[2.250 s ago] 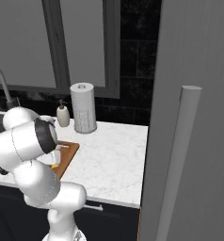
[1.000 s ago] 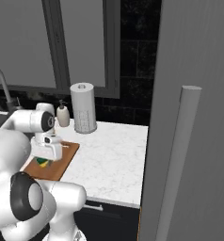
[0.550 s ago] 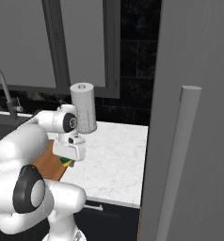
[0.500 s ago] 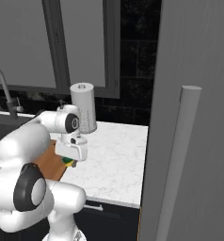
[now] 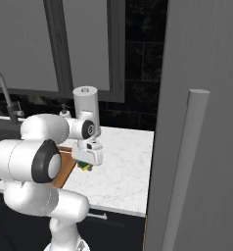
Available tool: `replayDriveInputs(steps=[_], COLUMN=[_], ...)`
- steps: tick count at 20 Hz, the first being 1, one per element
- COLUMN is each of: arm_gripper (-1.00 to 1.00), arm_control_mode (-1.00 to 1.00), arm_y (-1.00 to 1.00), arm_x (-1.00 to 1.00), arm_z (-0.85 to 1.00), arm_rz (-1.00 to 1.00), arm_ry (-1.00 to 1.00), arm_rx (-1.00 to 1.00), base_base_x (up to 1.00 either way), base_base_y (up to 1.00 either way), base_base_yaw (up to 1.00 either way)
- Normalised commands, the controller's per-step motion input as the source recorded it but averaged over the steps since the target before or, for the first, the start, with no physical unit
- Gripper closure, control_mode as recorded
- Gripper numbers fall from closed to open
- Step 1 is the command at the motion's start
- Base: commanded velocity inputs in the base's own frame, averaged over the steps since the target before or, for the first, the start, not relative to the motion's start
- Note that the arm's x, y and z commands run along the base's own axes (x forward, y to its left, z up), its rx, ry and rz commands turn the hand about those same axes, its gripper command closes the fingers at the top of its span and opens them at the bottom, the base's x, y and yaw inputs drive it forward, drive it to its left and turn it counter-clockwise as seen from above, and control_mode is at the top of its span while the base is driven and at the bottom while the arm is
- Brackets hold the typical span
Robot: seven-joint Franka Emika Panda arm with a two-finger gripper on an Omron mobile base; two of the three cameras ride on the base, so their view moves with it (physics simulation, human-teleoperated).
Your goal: Pick up the sponge from the counter and clean the cutting board by briefly scrubbing or pressing down on the cutting board. Once finished, release the sponge.
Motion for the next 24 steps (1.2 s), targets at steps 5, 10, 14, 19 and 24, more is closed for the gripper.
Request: replayDriveInputs(steps=[5,10,14,19,24], arm_gripper=[1.00,1.00,1.00,-1.00,-1.00], arm_control_mode=[-1.00,-1.00,-1.00,-1.00,-1.00], arm_y=[-0.03,-0.16,-0.32,-0.30,-0.34], arm_x=[0.50,0.31,0.01,-0.12,-0.43], arm_z=[-0.46,-0.47,-0.25,-0.04,0.00], arm_rz=[-0.02,0.00,0.00,0.00,0.00], arm_ry=[0.00,0.00,0.00,-0.02,-0.06], arm_rx=[-0.05,-0.04,-0.01,0.00,0.00], base_base_x=[0.00,0.00,0.00,0.00,0.00], base_base_y=[0.00,0.00,0.00,0.00,0.00], base_base_yaw=[0.00,0.00,0.00,0.00,0.00])
